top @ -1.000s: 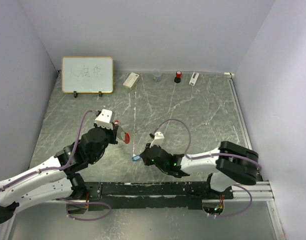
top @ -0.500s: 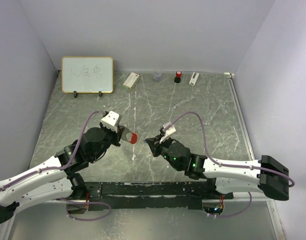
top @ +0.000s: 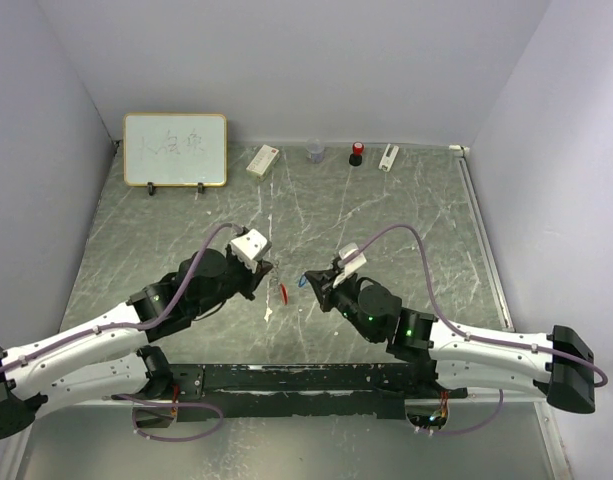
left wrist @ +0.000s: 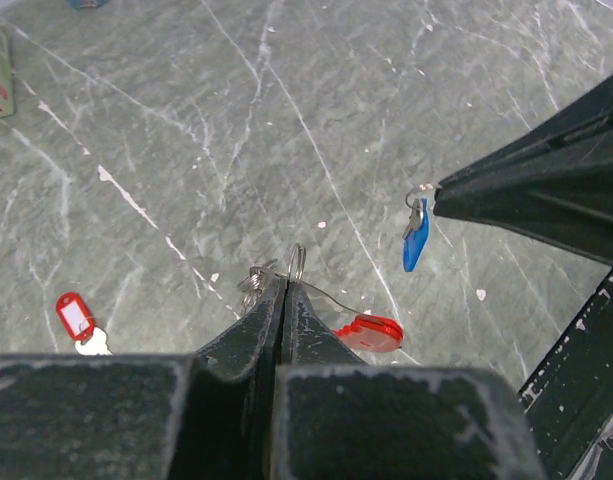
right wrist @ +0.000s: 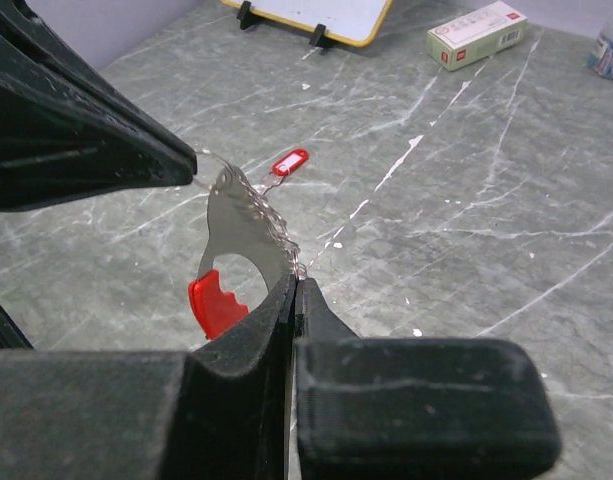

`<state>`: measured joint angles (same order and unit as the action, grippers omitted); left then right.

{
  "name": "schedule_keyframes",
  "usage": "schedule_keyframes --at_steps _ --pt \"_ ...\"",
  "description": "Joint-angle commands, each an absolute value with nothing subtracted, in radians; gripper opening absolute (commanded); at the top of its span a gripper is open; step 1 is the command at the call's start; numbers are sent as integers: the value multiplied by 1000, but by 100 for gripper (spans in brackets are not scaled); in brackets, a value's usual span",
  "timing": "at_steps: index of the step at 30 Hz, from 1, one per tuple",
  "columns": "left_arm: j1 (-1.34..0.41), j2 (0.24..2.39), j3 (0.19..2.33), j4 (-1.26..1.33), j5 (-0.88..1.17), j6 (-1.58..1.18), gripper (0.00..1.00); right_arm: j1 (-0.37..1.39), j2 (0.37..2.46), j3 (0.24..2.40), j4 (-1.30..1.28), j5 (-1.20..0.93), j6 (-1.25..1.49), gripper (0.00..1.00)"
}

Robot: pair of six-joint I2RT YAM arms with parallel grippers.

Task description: Put the keys on the keyring

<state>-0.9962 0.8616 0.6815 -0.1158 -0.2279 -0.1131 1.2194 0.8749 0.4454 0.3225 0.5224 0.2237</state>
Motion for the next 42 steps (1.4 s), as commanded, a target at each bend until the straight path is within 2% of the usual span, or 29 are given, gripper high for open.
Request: schedule_keyframes --at_steps 1,13,42 --pt "-992 874 729 -34 -138 -81 7 1224 830 500 268 528 171 0" --pt "-991 936 749 -10 -115 -95 7 1224 896 578 253 467 170 0" --pt "-991 921 721 18 -79 -95 7 1222 998 615 329 454 195 0"
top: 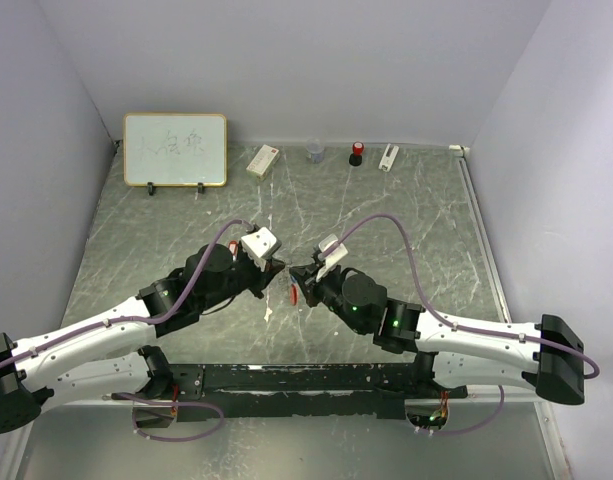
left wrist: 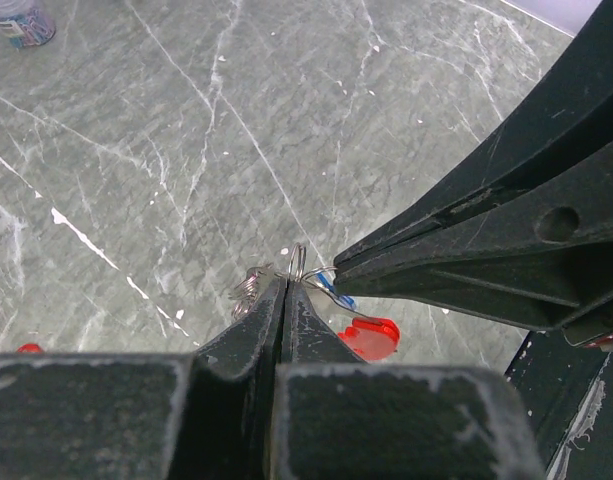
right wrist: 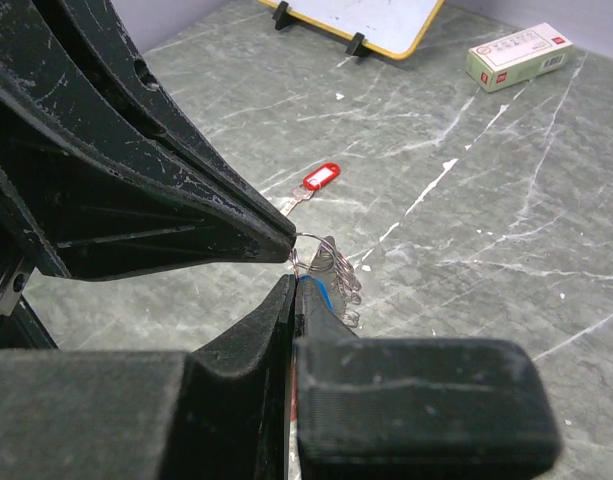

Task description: Put the keys on the keyring

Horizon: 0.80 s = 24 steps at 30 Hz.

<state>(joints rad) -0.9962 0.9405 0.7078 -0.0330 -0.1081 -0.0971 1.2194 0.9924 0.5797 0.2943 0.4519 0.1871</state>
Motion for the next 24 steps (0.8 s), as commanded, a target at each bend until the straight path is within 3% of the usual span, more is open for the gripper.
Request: schedule_keyframes --at_steps 1,24 --pt "-992 921 720 17 -79 -95 7 1222 997 616 331 455 196 0" --pt "-992 916 716 13 -62 -93 7 1210 963 606 317 525 219 0"
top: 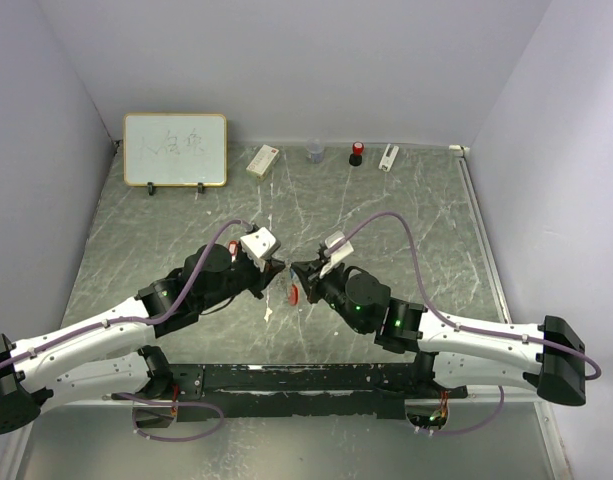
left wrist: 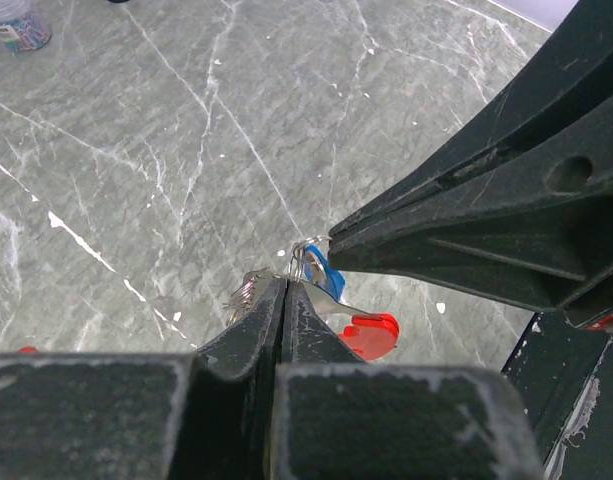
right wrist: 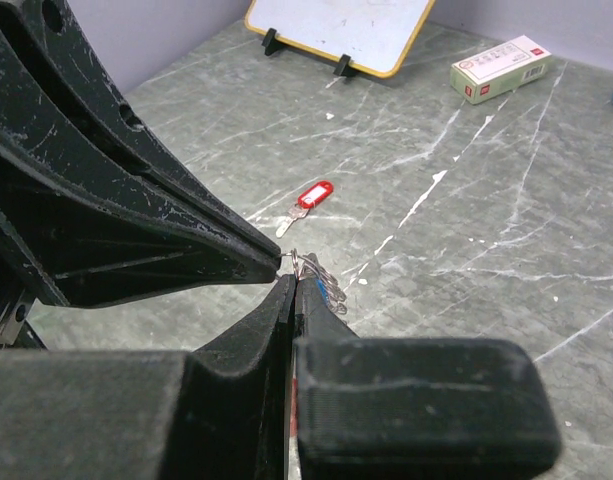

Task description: Put the keys on the keyring

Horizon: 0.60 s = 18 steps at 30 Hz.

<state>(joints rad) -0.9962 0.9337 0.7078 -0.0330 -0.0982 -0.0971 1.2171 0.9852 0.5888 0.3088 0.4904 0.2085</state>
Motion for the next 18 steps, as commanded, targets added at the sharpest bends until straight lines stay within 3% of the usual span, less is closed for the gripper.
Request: schedule_keyframes --at_steps 1,18 --pt "-992 916 716 13 -61 -92 7 1207 959 605 315 529 223 0" --pt "-992 887 705 31 -64 -88 7 1164 961 589 283 510 273 0"
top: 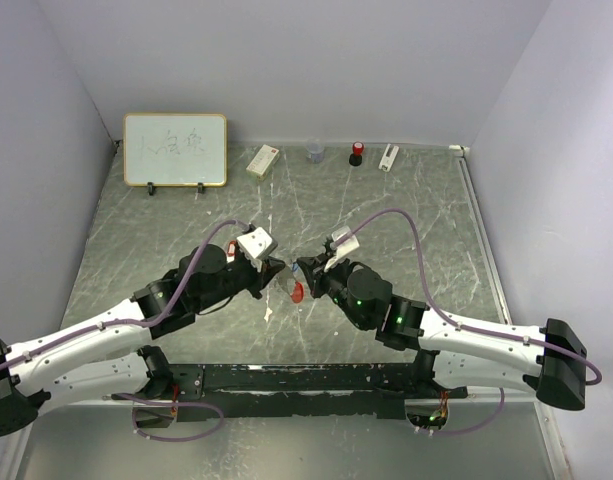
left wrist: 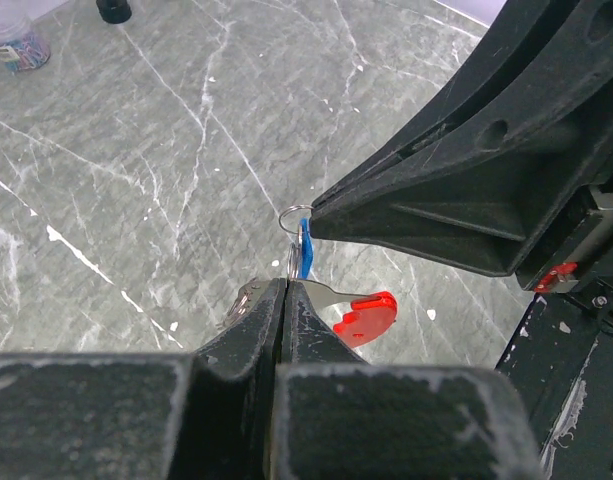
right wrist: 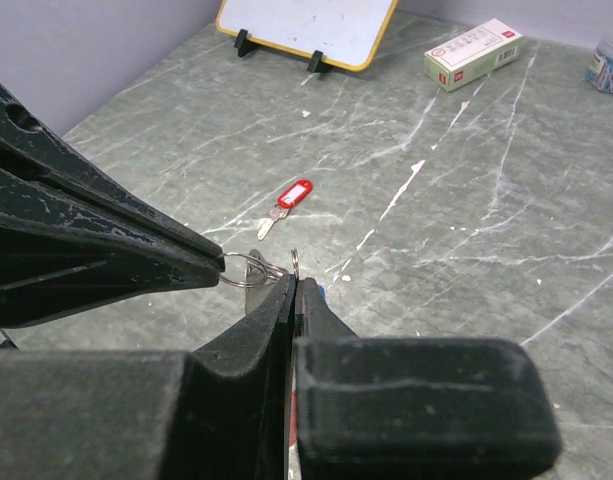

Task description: Put the keys on the keyring

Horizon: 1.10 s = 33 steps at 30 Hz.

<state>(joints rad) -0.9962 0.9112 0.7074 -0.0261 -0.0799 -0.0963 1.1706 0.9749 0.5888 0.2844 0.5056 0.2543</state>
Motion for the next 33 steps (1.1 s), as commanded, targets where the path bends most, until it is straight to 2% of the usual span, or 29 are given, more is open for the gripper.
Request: schedule_keyframes --at_steps 1,11,22,33 --pt "-992 886 704 32 -64 -88 7 1163 958 587 282 511 275 0" --pt "-991 900 706 31 -77 -97 7 1163 906 571 317 472 244 0" --pt "-991 916 708 47 -92 -100 7 1164 946 575 359 364 220 0" --pt "-991 891 700 51 -97 -101 7 1163 966 584 341 387 255 0"
